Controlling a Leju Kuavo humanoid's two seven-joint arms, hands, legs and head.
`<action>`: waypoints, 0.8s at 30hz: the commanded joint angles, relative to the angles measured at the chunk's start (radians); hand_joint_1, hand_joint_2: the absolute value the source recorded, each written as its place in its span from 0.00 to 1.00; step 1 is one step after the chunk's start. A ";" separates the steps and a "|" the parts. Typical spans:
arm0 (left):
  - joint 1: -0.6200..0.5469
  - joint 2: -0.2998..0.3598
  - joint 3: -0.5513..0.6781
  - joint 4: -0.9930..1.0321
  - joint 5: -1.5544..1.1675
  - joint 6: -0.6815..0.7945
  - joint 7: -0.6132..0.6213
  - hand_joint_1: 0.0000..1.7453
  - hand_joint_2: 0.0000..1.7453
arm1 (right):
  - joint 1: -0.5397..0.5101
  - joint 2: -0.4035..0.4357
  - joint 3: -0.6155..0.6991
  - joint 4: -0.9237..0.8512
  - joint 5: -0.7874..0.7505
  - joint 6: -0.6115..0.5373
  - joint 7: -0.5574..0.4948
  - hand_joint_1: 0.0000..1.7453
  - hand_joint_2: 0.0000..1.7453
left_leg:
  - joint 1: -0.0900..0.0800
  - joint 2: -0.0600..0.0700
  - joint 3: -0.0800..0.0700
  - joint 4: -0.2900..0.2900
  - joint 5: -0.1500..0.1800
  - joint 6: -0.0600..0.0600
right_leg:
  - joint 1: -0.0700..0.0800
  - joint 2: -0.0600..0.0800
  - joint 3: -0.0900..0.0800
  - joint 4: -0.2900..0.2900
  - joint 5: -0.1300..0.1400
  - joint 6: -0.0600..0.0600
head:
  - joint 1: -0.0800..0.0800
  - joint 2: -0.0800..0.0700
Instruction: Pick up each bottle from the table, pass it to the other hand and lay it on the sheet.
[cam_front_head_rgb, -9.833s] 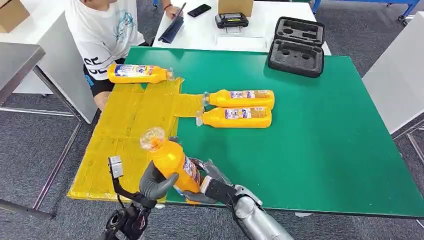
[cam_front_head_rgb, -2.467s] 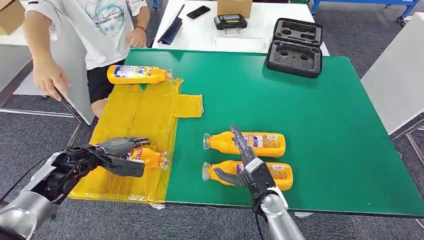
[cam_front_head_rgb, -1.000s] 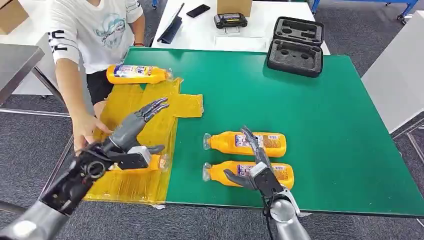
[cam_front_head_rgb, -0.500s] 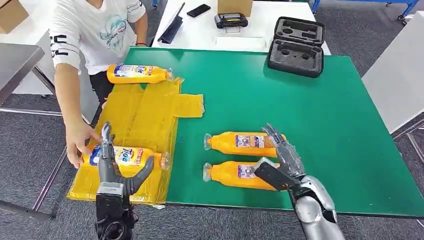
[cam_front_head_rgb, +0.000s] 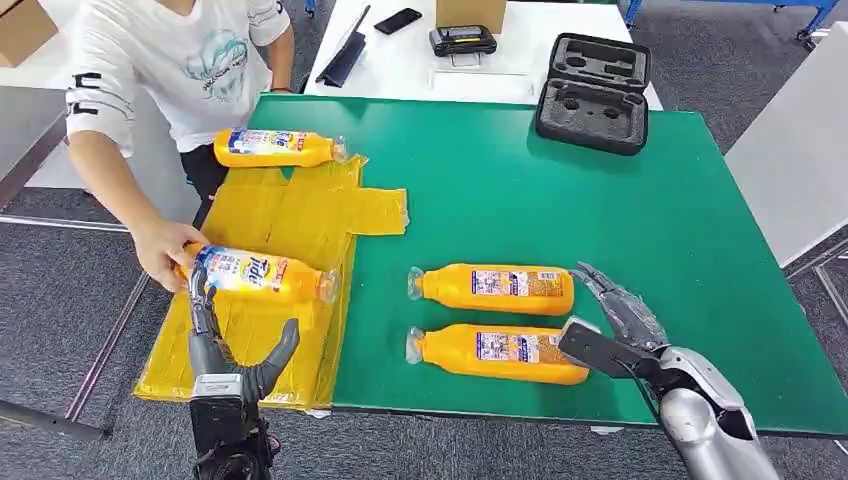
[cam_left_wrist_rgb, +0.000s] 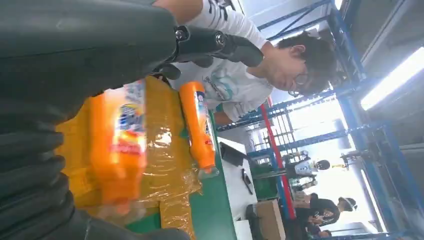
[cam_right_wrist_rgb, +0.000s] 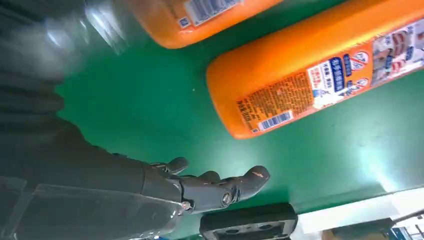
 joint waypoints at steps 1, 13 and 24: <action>-0.033 0.015 -0.009 0.051 -0.006 0.054 -0.015 0.00 1.00 | -0.082 -0.062 0.129 0.065 -0.050 0.021 -0.015 0.00 1.00 | 0.000 0.003 0.008 -0.001 -0.003 -0.002 | 0.000 0.003 0.008 -0.001 -0.002 -0.002 | 0.000 0.000; -0.025 0.004 -0.013 0.022 -0.055 0.071 -0.046 0.00 1.00 | -0.123 -0.094 0.169 0.076 -0.096 0.029 -0.036 0.00 1.00 | 0.000 0.001 0.005 -0.001 -0.001 -0.001 | 0.000 0.001 0.005 -0.001 -0.001 -0.002 | 0.000 0.000; -0.016 -0.027 0.007 0.002 -0.138 0.071 -0.046 0.00 1.00 | -0.168 -0.035 0.247 0.082 -0.098 -0.023 -0.053 0.00 1.00 | 0.001 0.003 0.006 -0.001 -0.001 -0.001 | 0.000 0.002 0.006 -0.001 -0.001 -0.002 | 0.000 0.000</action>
